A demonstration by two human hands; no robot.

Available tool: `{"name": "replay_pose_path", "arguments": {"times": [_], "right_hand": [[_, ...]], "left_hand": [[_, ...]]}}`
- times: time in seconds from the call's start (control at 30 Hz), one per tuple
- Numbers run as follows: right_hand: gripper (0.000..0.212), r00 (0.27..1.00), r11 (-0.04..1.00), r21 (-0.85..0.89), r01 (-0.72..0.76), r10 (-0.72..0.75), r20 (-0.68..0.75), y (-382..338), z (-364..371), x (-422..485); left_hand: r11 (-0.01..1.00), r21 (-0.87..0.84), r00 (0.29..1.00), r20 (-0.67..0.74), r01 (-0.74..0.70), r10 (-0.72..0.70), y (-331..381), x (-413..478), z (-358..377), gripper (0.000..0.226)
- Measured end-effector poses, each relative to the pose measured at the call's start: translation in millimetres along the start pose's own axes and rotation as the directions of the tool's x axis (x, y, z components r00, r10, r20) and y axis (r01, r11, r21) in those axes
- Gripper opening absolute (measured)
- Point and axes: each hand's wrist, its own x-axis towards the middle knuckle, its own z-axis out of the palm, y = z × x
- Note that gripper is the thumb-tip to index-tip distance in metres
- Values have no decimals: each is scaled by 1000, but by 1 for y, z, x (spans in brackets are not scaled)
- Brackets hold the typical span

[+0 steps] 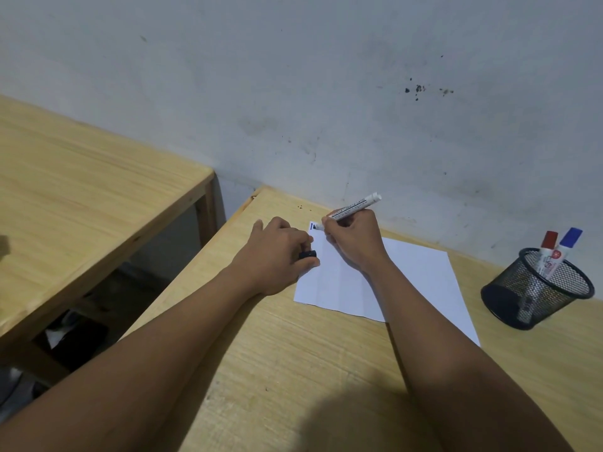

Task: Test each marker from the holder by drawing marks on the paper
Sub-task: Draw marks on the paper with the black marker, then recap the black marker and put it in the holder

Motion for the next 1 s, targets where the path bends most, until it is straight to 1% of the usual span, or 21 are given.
{"name": "replay_pose_path", "arguments": {"times": [0.2, 0.33, 0.47, 0.57, 0.67, 0.8, 0.83, 0.9, 0.97, 1.0], "right_hand": [[28, 999, 999, 33, -1, 0, 38, 2, -2, 1], [28, 999, 998, 66, -13, 11, 35, -2, -1, -1], [16, 998, 959, 279, -53, 55, -2, -18, -9, -6], [10, 995, 926, 376, -22, 57, -80, -32, -22, -13], [9, 993, 916, 399, 26, 22, -113, -47, -36, -26], [12, 992, 908, 416, 61, -8, -127, -67, -61, -50], [13, 991, 907, 416, 67, -12, -135, -73, -70, -57], [13, 989, 902, 422, 88, -27, -149, -83, -87, -73], [15, 986, 901, 418, 117, -55, -158, -94, -103, -91], [16, 984, 902, 412, 133, -71, -163, -99, -111, -99]], "left_hand": [[1000, -4, 1000, -10, -5, 5, -1, 0, 2, 36], [1000, -3, 1000, -8, -1, 1, -2, 1, 2, 36], [1000, 3, 1000, -5, 2, -2, -3, 2, 1, 39], [1000, -1, 1000, -1, -5, 5, -2, 0, 2, 36], [998, 62, 1000, -7, -13, 13, 5, -2, -4, 32], [986, 167, 998, -55, -28, 37, 17, -9, -12, 38], [989, 142, 995, -89, -27, 40, 24, -9, -14, 38], [1000, -19, 984, -179, -1, -3, 44, -7, -23, 31], [984, -175, 962, -270, -18, -30, 70, -1, -39, 22], [976, -214, 952, -306, -40, -28, 85, 2, -48, 21]]}}
